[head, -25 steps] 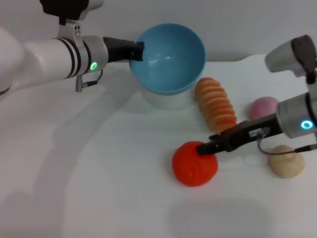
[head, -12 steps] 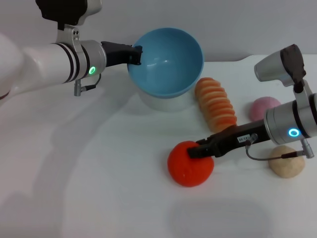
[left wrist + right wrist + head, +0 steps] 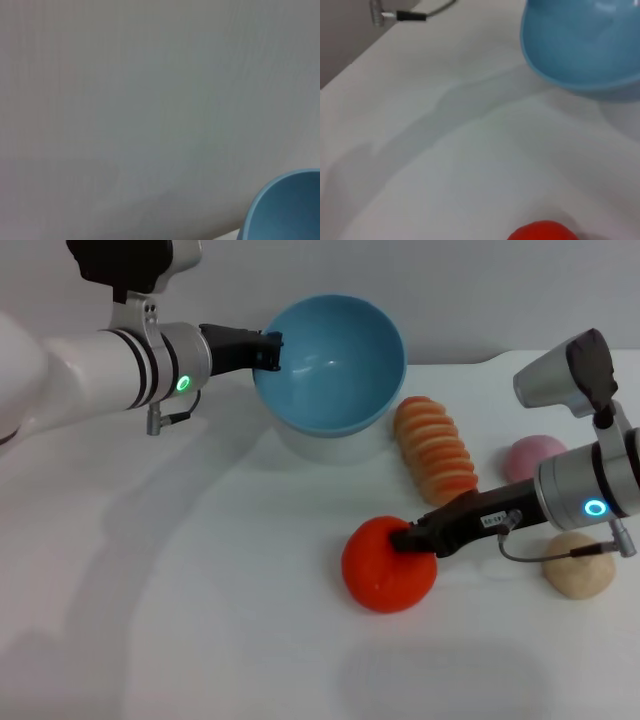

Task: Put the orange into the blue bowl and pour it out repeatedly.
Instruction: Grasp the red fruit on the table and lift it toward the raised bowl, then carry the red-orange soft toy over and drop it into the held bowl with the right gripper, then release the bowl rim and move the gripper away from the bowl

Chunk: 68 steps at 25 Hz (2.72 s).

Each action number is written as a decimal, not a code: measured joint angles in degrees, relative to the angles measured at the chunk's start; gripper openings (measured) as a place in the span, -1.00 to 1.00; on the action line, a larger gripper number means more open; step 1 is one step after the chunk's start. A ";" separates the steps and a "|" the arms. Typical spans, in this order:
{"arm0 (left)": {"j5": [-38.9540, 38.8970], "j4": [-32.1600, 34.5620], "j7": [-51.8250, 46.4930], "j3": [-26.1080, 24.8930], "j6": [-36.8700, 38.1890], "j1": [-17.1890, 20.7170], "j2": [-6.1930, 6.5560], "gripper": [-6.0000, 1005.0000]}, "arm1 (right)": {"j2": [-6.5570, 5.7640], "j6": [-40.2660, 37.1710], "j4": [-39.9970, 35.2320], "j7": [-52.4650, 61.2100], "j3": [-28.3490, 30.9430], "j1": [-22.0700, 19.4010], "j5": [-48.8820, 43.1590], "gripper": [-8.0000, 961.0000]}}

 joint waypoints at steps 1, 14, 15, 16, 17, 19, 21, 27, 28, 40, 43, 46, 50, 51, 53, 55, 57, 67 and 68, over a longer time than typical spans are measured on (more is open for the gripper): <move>0.00 0.00 0.08 0.00 0.00 0.05 0.00 -0.99 | 0.00 -0.14 -0.71 -0.35 0.20 -0.19 0.16 -0.86; 4.31 0.00 -1.61 4.48 3.42 -1.17 0.14 -0.99 | -0.29 -13.65 -34.74 3.64 13.20 -3.17 4.17 -0.94; 4.61 0.21 -1.93 4.48 4.16 -1.30 0.14 -0.99 | -0.31 -13.64 -35.02 3.86 13.73 -3.04 4.17 -0.94; 4.83 0.56 -2.18 4.51 4.97 -1.40 0.12 -0.99 | -0.31 -13.64 -35.02 3.86 13.73 -3.04 4.17 -0.94; 4.87 0.90 -2.24 4.55 5.42 -1.44 0.09 -0.99 | -0.37 -13.48 -34.78 3.87 14.18 -2.83 4.17 -0.94; 4.93 1.35 -2.40 4.63 6.44 -1.65 0.05 -0.99 | -0.42 -13.11 -33.44 3.85 14.48 -2.48 3.82 -0.94; 4.94 1.66 -2.76 4.67 7.47 -1.94 0.04 -0.99 | -0.55 -12.83 -30.96 3.59 14.52 -1.86 3.39 -0.94; 4.94 3.38 -3.34 5.81 8.59 -2.31 -0.05 -0.99 | -0.73 -10.35 -22.24 0.83 14.21 -0.02 2.48 -0.95; 4.93 3.56 -3.65 5.96 8.61 -2.27 -0.06 -0.99 | -0.67 -9.47 -21.60 0.80 14.14 -0.01 2.24 -0.95; 4.92 3.34 -3.92 7.55 7.61 -1.74 -0.15 -0.99 | -0.71 -4.39 -17.08 0.71 14.15 0.37 1.39 -0.82; 4.94 3.29 -4.33 7.57 7.57 -1.69 -0.14 -0.99 | -0.70 -4.33 -17.21 0.70 14.20 0.38 1.39 -0.71; 5.27 3.51 -4.59 7.42 8.52 -1.65 0.04 -0.99 | -0.54 -4.26 -18.12 0.69 14.94 -0.07 1.77 -0.61; 10.07 5.01 -7.98 5.08 12.80 -1.96 0.45 -0.99 | -0.42 -4.14 -19.99 0.66 16.76 -1.52 3.10 -0.06; 12.89 5.68 -9.79 4.04 14.11 -2.08 0.51 -0.99 | -0.41 -4.13 -20.25 0.66 17.15 -1.87 3.36 -0.02; 17.33 6.53 -12.44 3.21 15.57 -2.16 0.49 -0.99 | -0.40 -4.12 -20.51 0.65 17.45 -2.33 3.50 0.07; 19.69 6.86 -14.18 3.24 16.24 -2.19 0.35 -0.99 | -0.39 -4.12 -20.61 0.64 17.52 -2.61 3.53 0.16; 20.25 6.77 -14.75 3.59 16.54 -2.24 0.22 -0.99 | -0.38 -4.10 -20.55 0.64 17.53 -2.71 3.57 0.20; 19.84 5.87 -15.08 5.86 16.92 -1.08 -0.11 -0.99 | -0.35 -2.69 -20.15 0.64 16.90 -2.51 3.65 0.20; 19.84 5.87 -15.08 5.86 16.92 -1.08 -0.11 -0.99 | -0.35 -2.68 -20.14 0.64 16.87 -2.50 3.65 0.20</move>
